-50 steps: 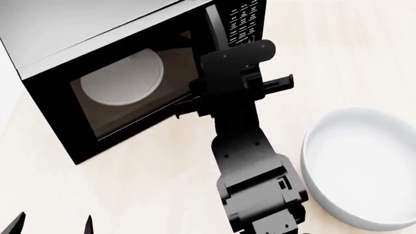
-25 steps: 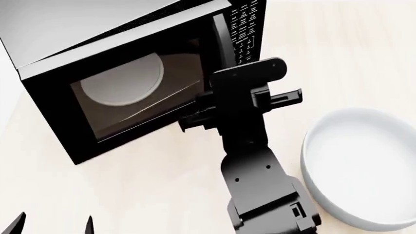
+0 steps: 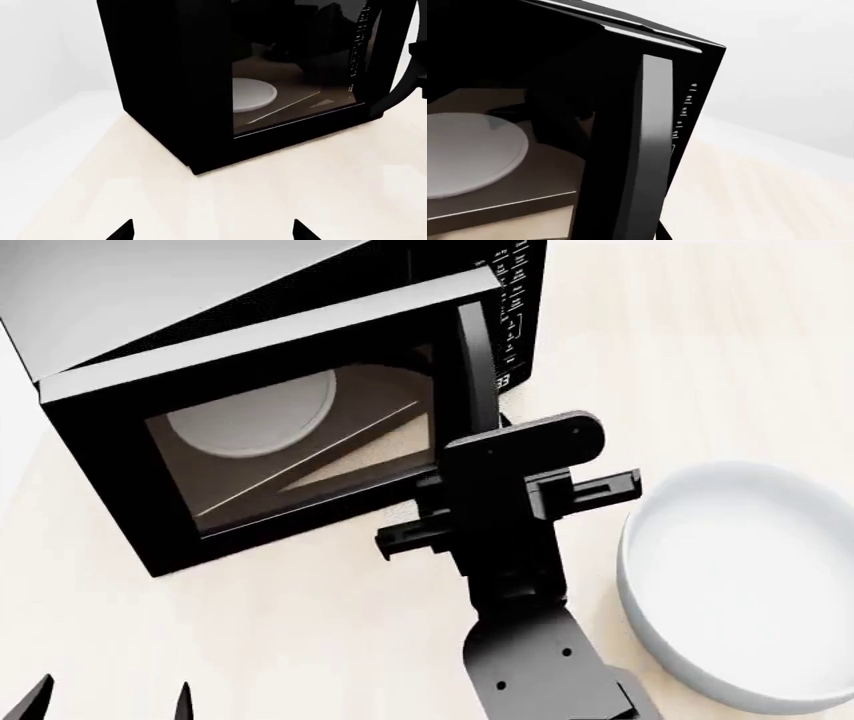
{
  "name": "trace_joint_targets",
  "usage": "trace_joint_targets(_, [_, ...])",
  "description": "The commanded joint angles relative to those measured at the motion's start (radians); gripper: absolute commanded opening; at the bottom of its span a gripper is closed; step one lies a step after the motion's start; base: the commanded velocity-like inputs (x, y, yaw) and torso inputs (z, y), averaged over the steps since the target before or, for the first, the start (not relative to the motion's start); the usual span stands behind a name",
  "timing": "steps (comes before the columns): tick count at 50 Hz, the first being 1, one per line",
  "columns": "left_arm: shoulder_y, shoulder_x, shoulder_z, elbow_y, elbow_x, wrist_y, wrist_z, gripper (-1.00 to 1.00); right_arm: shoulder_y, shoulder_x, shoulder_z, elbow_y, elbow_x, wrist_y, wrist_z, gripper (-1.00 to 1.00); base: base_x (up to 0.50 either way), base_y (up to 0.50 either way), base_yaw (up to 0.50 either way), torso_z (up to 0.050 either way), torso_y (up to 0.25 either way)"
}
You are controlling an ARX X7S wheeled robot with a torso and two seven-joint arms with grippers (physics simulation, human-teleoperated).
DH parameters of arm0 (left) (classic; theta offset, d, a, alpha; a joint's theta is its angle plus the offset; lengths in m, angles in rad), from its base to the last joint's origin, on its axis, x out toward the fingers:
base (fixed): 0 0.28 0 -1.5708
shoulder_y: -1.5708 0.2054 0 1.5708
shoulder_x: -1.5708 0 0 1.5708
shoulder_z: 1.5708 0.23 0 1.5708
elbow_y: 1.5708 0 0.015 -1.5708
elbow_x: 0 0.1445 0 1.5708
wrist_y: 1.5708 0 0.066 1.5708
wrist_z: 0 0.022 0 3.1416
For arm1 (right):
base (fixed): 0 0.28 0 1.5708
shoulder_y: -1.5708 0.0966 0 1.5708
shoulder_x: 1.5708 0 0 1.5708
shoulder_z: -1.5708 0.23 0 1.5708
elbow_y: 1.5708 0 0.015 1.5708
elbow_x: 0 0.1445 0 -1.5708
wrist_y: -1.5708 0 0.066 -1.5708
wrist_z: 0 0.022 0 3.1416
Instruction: Open the microwave.
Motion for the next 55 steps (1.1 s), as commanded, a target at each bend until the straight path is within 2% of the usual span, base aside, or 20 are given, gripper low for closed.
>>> trace_joint_targets(1, [-0.001, -0.003, 0.004, -0.001, -0.002, 0.002, -0.004, 1.00, -0.082, 0.015, -0.033, -0.116, 0.095, 0.020, -0.008, -1.00, 0.00, 0.00, 0.00, 0.000, 0.000])
trace_joint_targets(26, [0.003, -0.011, 0.015, 0.010, 0.000, 0.002, -0.015, 1.00, -0.248, 0.082, -0.018, -0.334, 0.111, -0.033, 0.051, -1.00, 0.00, 0.00, 0.00, 0.000, 0.000])
trace_joint_targets(55, [0.003, -0.018, 0.024, 0.013, -0.006, 0.001, -0.024, 1.00, -0.375, 0.112, -0.002, -0.421, 0.147, -0.115, 0.069, -1.00, 0.00, 0.00, 0.00, 0.000, 0.000])
